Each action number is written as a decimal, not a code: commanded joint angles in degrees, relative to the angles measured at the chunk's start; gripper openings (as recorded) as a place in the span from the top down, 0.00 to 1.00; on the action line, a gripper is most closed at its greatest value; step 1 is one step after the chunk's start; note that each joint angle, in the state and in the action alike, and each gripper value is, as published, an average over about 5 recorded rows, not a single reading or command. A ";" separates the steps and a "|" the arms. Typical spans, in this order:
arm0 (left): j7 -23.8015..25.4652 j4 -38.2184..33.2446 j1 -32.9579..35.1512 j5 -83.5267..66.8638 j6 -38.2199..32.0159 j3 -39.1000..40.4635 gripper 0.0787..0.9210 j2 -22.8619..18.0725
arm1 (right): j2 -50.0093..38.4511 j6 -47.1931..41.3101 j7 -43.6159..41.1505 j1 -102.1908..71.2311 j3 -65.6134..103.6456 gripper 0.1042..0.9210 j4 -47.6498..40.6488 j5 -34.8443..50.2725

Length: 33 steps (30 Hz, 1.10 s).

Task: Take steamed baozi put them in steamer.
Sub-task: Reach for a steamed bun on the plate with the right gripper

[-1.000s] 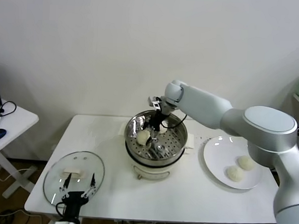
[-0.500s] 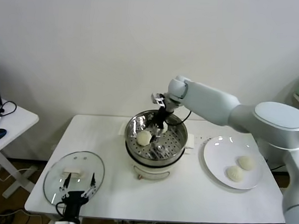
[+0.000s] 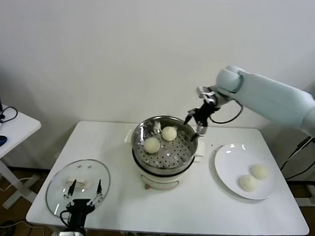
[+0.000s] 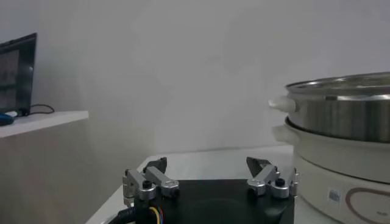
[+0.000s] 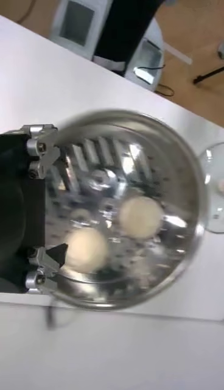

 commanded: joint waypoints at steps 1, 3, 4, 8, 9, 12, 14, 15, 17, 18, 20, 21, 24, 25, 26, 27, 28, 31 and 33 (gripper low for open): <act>-0.35 -0.48 0.08 0.91 -0.06 0.16 0.12 -0.01 | -18.18 2.84 -1.18 -2.32 0.61 0.12 6.20 -11.51; -0.38 -0.48 0.15 0.95 -0.06 0.08 0.12 0.01 | -19.65 3.45 -1.08 -4.50 1.30 0.12 6.33 -14.36; -0.39 -0.45 0.20 0.94 -0.08 0.04 0.12 0.01 | -20.28 3.78 -1.03 -5.68 2.04 0.12 6.30 -15.81; -0.42 -0.36 0.59 0.92 -0.29 -0.04 0.12 -0.04 | -21.78 4.55 -0.58 -11.83 6.38 0.12 5.72 -20.16; -0.41 -0.35 0.72 0.91 -0.35 -0.06 0.12 -0.06 | -21.94 4.70 -0.42 -13.67 7.55 0.12 5.46 -21.00; -0.34 -0.39 1.20 0.90 -0.42 -0.17 0.12 0.02 | -21.88 5.40 0.06 -19.42 12.02 0.12 4.35 -23.77; -0.29 -0.42 1.52 0.86 -0.44 -0.33 0.12 0.11 | -21.55 5.74 0.30 -22.93 14.84 0.12 3.54 -25.34; -0.29 -0.40 1.65 0.81 -0.49 -0.42 0.12 0.14 | -21.37 5.83 0.42 -24.33 15.82 0.12 3.16 -25.91; -0.30 -0.27 1.80 0.72 -0.62 -0.64 0.12 0.14 | -20.88 6.10 0.58 -26.77 17.47 0.12 2.39 -27.03; -0.31 -0.18 1.84 0.68 -0.69 -0.73 0.12 0.14 | -20.61 6.25 0.62 -27.80 18.12 0.12 1.99 -27.63; -0.33 0.03 1.92 0.61 -0.82 -0.86 0.12 0.12 | -20.01 6.59 0.71 -29.58 19.11 0.12 1.04 -28.75; -0.34 0.14 1.94 0.58 -0.88 -0.90 0.12 0.11 | -19.69 6.70 0.73 -30.19 19.47 0.12 0.53 -29.20; -0.37 0.44 1.95 0.48 -1.05 -0.98 0.12 0.05 | -18.67 7.03 0.77 -31.14 19.94 0.12 -1.26 -30.19; -0.38 0.53 1.93 0.41 -1.08 -1.01 0.12 0.04 | -18.36 7.12 0.77 -31.20 19.95 0.12 -1.77 -30.38; -0.39 0.63 1.91 0.32 -1.11 -1.06 0.12 0.02 | -18.06 7.20 0.76 -31.23 19.93 0.12 -2.25 -30.57; -0.40 0.74 1.88 0.21 -1.14 -1.10 0.12 0.02 | -17.80 7.24 0.76 -31.26 19.91 0.12 -2.63 -30.72; -0.40 0.84 1.86 0.11 -1.16 -1.14 0.12 0.03 | -17.59 7.24 0.76 -31.32 19.90 0.12 -2.88 -30.79; -0.39 1.20 1.75 -0.14 -1.25 -1.23 0.12 0.09 | -16.95 7.28 0.84 -31.73 20.01 0.12 -3.51 -31.08; -0.38 1.37 1.63 -0.24 -1.30 -1.25 0.12 0.09 | -16.44 7.34 0.98 -32.24 20.51 0.12 -3.99 -31.29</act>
